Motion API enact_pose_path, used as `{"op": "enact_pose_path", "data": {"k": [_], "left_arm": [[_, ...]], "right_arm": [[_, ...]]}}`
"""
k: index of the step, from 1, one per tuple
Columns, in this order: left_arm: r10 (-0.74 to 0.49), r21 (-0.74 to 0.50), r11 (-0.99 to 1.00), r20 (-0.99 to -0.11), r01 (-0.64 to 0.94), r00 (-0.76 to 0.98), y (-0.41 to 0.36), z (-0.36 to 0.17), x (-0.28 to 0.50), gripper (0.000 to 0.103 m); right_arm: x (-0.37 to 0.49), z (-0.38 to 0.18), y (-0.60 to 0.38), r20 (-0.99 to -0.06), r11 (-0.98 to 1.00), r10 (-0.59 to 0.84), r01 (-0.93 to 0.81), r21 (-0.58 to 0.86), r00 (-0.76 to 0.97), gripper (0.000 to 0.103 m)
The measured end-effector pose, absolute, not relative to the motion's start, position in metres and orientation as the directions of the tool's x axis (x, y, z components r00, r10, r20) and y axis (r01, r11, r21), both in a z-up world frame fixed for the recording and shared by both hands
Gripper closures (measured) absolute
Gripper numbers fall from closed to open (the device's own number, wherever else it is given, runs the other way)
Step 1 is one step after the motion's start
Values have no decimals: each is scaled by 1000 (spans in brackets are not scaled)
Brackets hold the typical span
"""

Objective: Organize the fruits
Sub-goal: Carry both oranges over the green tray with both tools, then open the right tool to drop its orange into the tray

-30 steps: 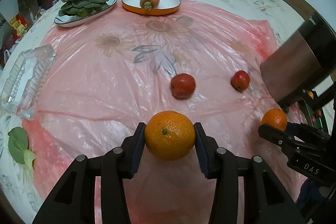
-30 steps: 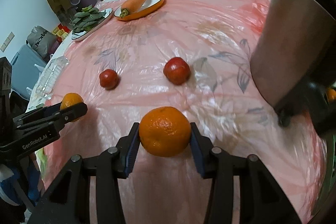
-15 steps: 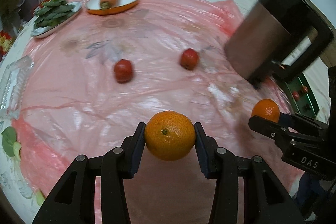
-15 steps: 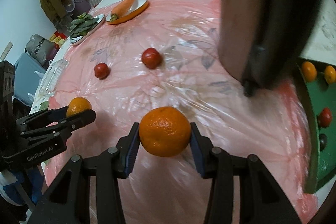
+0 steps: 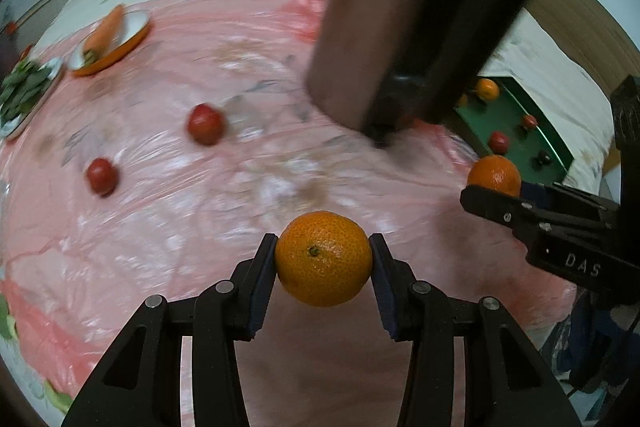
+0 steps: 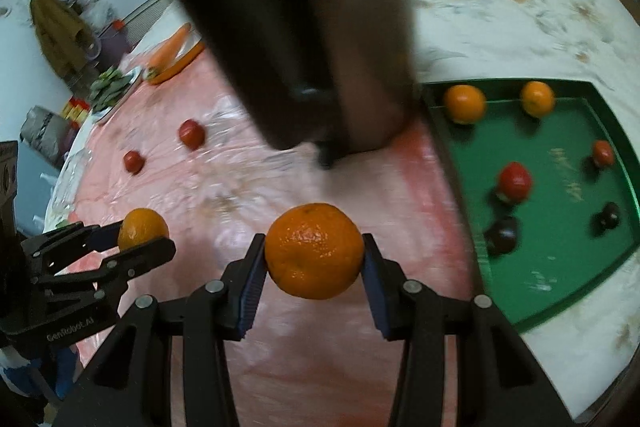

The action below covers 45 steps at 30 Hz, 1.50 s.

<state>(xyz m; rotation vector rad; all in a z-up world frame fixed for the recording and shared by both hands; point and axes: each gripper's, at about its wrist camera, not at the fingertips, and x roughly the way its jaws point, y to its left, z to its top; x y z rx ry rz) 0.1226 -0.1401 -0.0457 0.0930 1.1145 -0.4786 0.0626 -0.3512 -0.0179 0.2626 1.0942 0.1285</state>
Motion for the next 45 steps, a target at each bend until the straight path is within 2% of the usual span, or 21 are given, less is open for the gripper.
{"op": "enact_pose_path", "data": {"k": [25,33,45], "left_arm": [[-496,-208,669,-840,713,220,-377,-27,104,63],[-492,-175,613,-847,770,199,-436,-45,99,63],[-435,-138,602,-882,787,179,-458,-84,100,63]], "right_arm": [[57,-22,-557,-886,947,-40,299,113,462,39],[57,-42,-610,-890,915,-92,390,101,447,39],[54,-63,-632,-891,902,-99,418,108,443,39]]}}
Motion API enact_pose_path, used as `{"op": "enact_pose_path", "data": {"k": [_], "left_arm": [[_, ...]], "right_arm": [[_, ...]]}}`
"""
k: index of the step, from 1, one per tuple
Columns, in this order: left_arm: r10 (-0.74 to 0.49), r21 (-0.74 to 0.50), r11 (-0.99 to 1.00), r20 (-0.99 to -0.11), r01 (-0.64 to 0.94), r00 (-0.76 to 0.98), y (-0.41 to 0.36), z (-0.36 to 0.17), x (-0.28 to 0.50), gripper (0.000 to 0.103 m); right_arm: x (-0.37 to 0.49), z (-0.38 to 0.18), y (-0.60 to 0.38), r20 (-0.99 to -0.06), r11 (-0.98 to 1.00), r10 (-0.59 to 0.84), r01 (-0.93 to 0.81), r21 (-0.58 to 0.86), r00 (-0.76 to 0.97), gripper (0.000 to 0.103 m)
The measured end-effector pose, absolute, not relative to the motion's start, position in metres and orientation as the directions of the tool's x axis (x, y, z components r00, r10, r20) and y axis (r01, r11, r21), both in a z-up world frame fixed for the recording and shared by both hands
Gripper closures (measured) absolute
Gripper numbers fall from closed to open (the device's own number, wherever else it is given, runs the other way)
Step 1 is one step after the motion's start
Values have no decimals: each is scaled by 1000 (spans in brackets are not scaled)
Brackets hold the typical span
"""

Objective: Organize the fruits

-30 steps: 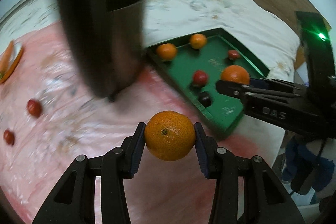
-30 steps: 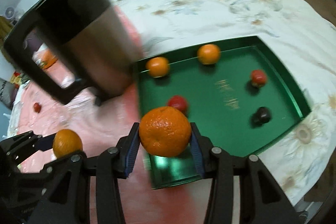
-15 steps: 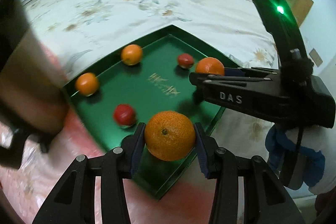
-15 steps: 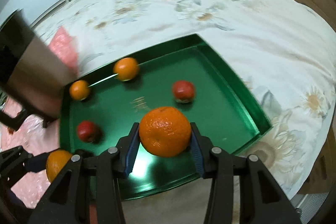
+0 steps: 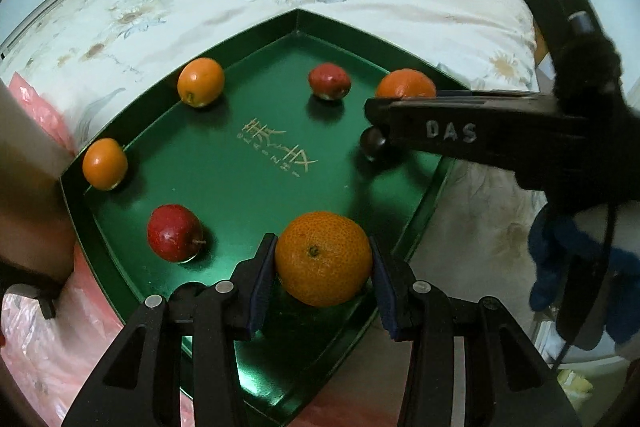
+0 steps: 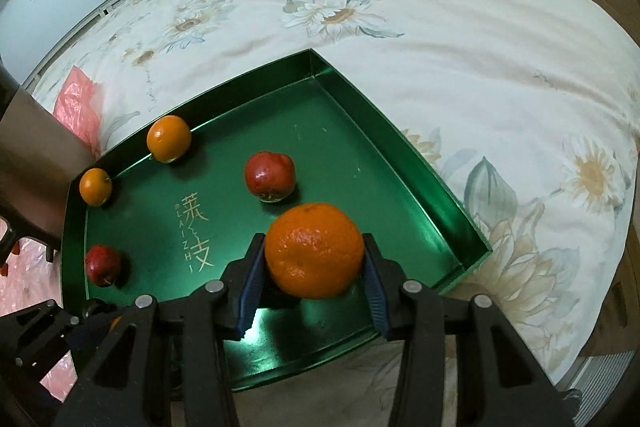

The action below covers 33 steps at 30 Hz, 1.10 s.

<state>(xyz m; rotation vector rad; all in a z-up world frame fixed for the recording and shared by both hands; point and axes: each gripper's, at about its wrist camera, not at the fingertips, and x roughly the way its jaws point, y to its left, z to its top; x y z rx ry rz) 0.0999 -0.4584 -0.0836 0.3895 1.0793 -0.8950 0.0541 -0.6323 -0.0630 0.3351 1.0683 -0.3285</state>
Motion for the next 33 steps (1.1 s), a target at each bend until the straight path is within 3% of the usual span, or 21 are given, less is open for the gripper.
{"op": "enact_pose_path", "data": {"k": [8,9,10,12,15,33], "left_arm": [[-429,-139,613,-885,777,180,-453,-88,103,63],[-431,-140,614,-884,777,181,-452,-87,103,63],[-431,-141,615,-884,776,181,-452,-87,104,63],[-432,-142,616,-883,774,182,-451,-87,105,63],[-434,-139,616,-881,775,187,-449,-86,104,63],[-473,-159,655,-849,739,237,-399,-51,102,63]], "right_arm": [[54,-65,-635,-885,886,-104,446,125,453,38],[54,-65,-635,-886,886,-107,448,121,452,36],[54,-65,-634,-885,886,-112,449,117,451,25],[54,-63,-634,-884,886,-126,452,104,450,16],[53,-61,-634,-882,886,-139,454,93,451,13],[43,-32,-600,-854,904,-144,418,93,500,12]]}}
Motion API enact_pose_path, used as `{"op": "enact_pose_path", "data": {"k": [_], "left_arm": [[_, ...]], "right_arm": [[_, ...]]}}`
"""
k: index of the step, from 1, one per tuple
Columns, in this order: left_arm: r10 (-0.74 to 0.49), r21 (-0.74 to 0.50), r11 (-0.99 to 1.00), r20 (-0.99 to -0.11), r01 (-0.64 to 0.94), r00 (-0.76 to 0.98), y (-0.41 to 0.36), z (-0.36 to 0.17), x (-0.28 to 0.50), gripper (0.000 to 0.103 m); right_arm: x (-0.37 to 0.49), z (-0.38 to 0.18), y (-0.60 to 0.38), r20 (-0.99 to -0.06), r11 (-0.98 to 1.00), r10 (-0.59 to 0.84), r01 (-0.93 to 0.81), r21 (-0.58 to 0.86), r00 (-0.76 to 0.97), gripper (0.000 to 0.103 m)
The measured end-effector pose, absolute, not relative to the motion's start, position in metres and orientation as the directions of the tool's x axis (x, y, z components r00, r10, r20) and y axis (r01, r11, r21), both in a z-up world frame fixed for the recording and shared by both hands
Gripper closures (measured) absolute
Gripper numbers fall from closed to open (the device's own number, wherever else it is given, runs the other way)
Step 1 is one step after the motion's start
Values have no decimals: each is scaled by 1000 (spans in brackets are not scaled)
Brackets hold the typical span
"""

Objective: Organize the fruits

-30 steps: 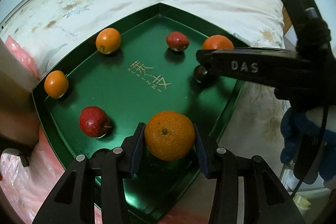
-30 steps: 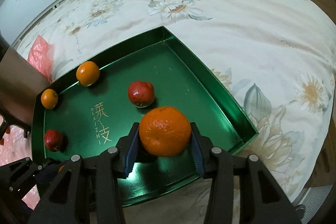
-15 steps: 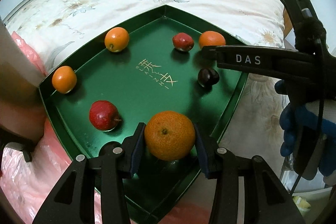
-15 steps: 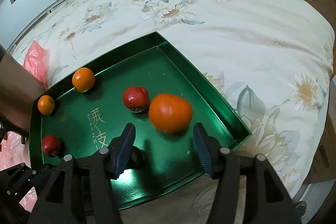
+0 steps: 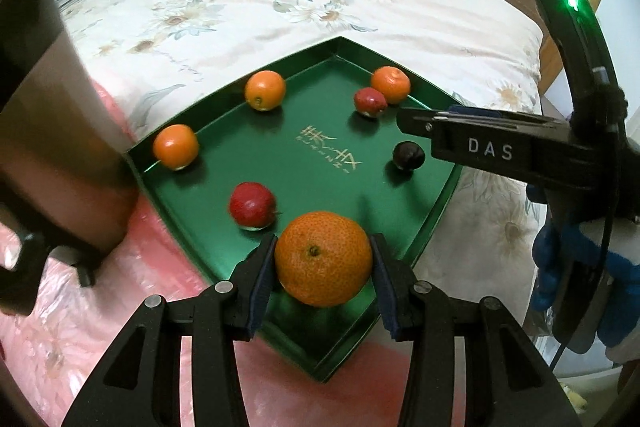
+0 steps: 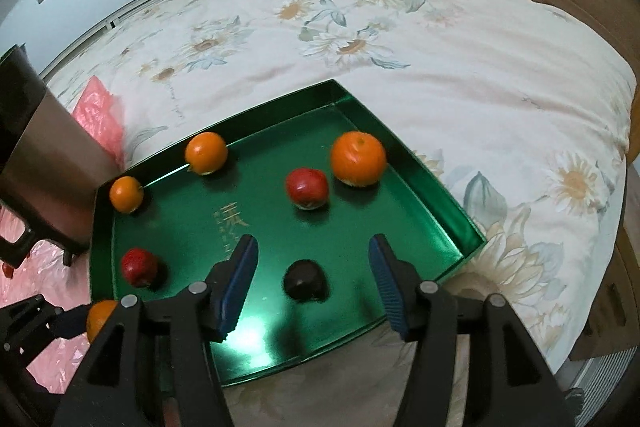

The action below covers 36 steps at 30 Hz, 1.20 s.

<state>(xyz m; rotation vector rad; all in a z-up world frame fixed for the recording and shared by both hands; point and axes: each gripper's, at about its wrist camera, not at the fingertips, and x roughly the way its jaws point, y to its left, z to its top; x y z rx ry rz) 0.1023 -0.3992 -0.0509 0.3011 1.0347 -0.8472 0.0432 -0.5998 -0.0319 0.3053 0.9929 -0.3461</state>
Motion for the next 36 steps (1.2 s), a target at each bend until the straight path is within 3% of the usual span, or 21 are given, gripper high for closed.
{"op": "enact_pose_path", "data": {"k": [36], "left_arm": [[-425,-174,779,-853,603,303,-257,-41,105,57]], "right_arm": [[49,-21,-481,-867,956,-71,282,82,494,9]]}}
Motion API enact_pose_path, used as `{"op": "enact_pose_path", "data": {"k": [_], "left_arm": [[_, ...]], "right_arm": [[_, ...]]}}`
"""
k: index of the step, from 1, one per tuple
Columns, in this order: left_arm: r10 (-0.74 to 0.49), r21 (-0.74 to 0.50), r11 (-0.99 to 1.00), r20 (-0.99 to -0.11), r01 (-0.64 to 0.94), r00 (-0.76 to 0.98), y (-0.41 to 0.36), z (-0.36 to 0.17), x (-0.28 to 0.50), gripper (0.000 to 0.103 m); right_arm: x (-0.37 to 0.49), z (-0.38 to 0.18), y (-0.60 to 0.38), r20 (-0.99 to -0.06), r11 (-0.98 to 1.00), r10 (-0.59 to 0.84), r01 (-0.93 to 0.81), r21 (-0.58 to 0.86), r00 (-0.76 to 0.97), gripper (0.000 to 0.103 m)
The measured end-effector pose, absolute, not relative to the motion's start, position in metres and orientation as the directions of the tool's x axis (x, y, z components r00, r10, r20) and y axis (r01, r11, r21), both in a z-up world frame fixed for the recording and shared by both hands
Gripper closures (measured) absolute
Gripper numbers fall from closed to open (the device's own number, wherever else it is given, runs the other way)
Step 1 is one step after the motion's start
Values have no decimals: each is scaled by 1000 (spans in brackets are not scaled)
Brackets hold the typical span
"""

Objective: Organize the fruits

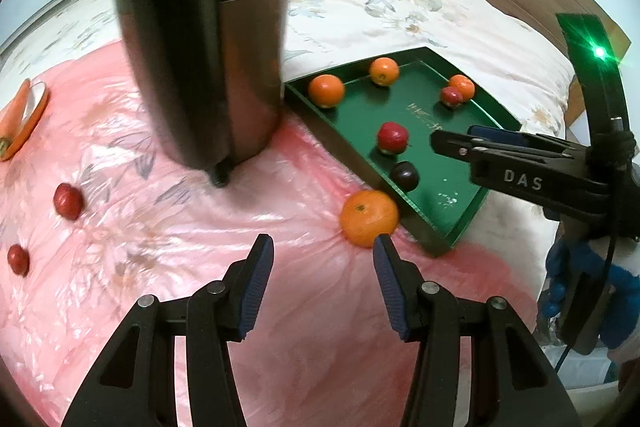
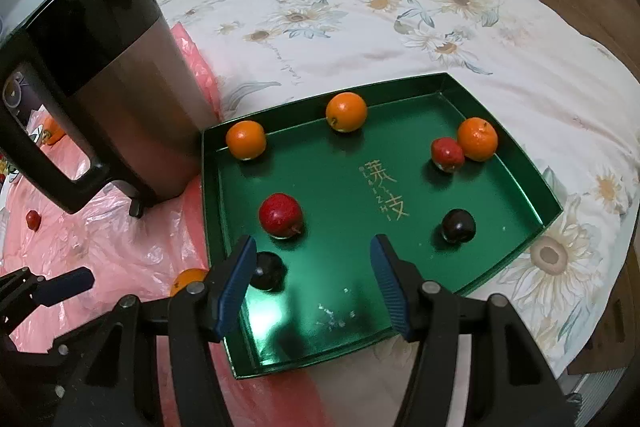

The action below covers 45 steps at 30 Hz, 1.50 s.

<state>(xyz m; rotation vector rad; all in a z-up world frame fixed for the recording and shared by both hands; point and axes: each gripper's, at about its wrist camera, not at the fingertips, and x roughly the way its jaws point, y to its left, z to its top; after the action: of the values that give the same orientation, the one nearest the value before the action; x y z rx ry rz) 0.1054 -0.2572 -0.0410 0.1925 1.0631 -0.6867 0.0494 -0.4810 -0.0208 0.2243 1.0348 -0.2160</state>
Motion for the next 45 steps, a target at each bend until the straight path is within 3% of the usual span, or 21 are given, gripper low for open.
{"op": "enact_pose_path", "data": {"k": [12,24,36,39,45], "left_arm": [[-371,-168,841,-870,515,323,-202,-46,112,57],[-496,-277,675,-857,684,142,-282,-59,113,57],[-422,-207,615,-901,761,96,-327,-84,122,57],[-400,-184,620,-910,762,106,-330,-91,126,65],[-412,-174,610,-903,773,122,-324,-89,123,67]], "right_arm": [[37,-16,-460,-871,963,-68,260,70,486,8],[19,-11,-492,-863,948,-103,310,65,494,8],[-15,-19,-537,-871,908,-128,409,89,475,8],[-21,-22,-543,-874,901,-126,423,98,470,8],[-28,-24,-551,-876,892,-131,441,101,464,8]]}}
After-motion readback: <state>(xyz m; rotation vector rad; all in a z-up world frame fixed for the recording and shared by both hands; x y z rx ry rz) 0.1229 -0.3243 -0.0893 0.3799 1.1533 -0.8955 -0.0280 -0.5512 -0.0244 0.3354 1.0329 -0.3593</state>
